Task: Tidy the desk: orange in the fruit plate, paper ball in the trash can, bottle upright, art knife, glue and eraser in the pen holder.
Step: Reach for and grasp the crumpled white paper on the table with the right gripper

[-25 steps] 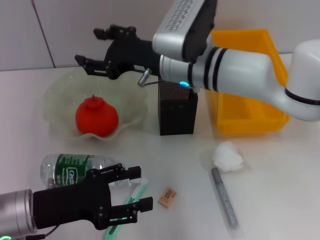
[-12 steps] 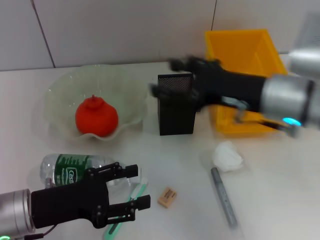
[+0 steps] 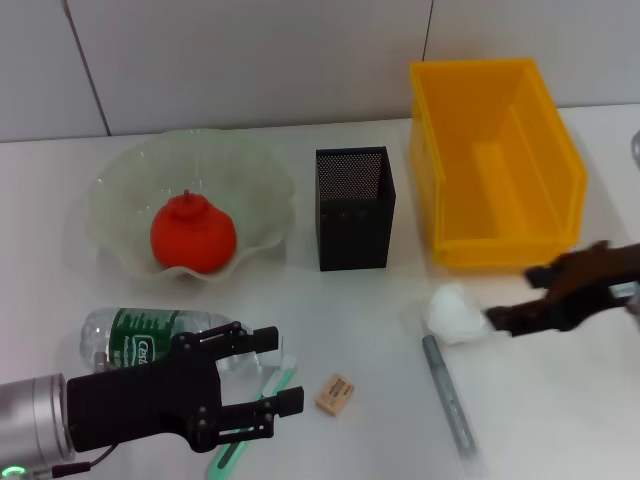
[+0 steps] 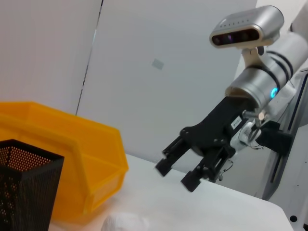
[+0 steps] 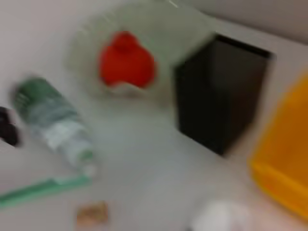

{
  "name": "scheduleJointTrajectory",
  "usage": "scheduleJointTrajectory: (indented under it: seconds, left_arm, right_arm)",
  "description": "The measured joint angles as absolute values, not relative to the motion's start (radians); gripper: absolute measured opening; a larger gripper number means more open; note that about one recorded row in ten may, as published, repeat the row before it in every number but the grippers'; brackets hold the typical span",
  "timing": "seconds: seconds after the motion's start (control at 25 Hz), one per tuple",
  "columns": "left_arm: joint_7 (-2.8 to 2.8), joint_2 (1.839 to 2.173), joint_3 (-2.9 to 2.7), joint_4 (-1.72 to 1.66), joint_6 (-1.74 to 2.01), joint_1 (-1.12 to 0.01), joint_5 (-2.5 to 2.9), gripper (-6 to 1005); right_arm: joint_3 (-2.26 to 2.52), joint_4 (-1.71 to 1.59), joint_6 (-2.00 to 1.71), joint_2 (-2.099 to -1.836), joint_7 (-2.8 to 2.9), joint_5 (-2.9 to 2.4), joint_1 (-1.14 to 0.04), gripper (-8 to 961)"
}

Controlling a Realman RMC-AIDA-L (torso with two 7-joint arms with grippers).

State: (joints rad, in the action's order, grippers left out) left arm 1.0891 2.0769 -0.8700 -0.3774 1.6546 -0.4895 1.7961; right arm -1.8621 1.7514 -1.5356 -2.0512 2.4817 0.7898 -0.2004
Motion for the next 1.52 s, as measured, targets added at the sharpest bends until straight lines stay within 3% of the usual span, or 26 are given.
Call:
scheduleJointTrajectory:
  seconds: [0.2,0.44,1.52]
  left_arm:
    - [1.089,2.077,-0.871,-0.377,1.653,-0.489,1.796,782]
    - [1.089,2.077,-0.872,-0.377,1.655,-0.489,1.796,782]
    - [1.091,2.075,-0.868,-0.377,1.675,-0.48,1.796,782]
  right_arm:
    - [-1.878,1.795,-1.654,-2.046,2.616,0.664,-0.275,775]
    - [-1.86,1.742,-1.628,-2.078,2.643,0.621,-0.327,764]
    - [-1.724,1.308,-1.306,-2.082,2.643,0.574,-0.468,716]
